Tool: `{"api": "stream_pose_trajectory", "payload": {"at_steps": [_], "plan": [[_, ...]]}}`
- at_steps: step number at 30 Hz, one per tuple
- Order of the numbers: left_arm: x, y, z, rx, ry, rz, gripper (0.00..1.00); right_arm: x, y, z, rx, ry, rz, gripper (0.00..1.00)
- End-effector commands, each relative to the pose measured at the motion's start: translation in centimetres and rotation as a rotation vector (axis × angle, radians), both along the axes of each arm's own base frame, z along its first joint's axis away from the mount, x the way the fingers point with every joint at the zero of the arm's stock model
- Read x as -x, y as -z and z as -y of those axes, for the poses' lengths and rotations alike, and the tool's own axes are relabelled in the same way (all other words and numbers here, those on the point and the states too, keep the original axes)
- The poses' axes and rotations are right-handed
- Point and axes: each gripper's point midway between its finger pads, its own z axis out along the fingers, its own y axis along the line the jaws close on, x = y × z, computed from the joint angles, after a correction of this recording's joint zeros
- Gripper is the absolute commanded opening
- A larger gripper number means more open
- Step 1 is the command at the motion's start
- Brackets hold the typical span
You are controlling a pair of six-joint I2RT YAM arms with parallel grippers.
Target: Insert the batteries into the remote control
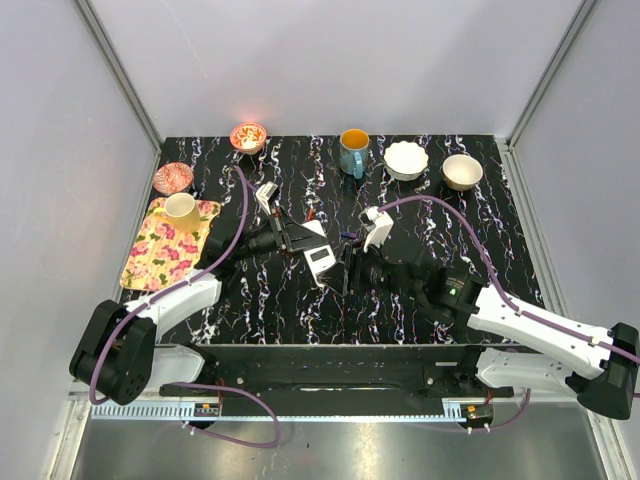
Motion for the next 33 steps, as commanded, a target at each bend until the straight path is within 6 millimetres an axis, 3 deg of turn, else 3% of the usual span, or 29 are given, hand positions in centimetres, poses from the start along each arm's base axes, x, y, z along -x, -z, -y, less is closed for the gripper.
{"api": "stream_pose_trajectory", "payload": {"at_steps": [1, 3, 5, 7, 23, 33], "plan": [[-0.2, -5.1, -0.6, 0.104, -0.011, 0.141, 0.0, 1.2, 2.6, 0.5, 0.08, -0.059, -0.042, 0.24], [-0.2, -5.3, -0.6, 0.107, -0.009, 0.144, 0.0, 1.6, 2.9, 0.3, 0.091, -0.086, -0.053, 0.18], [-0.2, -5.5, -0.6, 0.11, -0.006, 0.145, 0.0, 1.6, 3.0, 0.3, 0.105, -0.093, -0.056, 0.05], [-0.1, -5.7, -0.6, 0.113, 0.0, 0.149, 0.0, 1.7, 3.7, 0.3, 0.134, -0.097, -0.071, 0.0], [0.2, -6.8, -0.7, 0.128, 0.011, 0.157, 0.0, 2.0, 4.6, 0.0, 0.174, -0.124, -0.106, 0.0], [0.4, -7.6, -0.8, 0.138, 0.007, 0.163, 0.0, 1.2, 8.1, 0.8, 0.353, -0.084, -0.168, 0.0]]}}
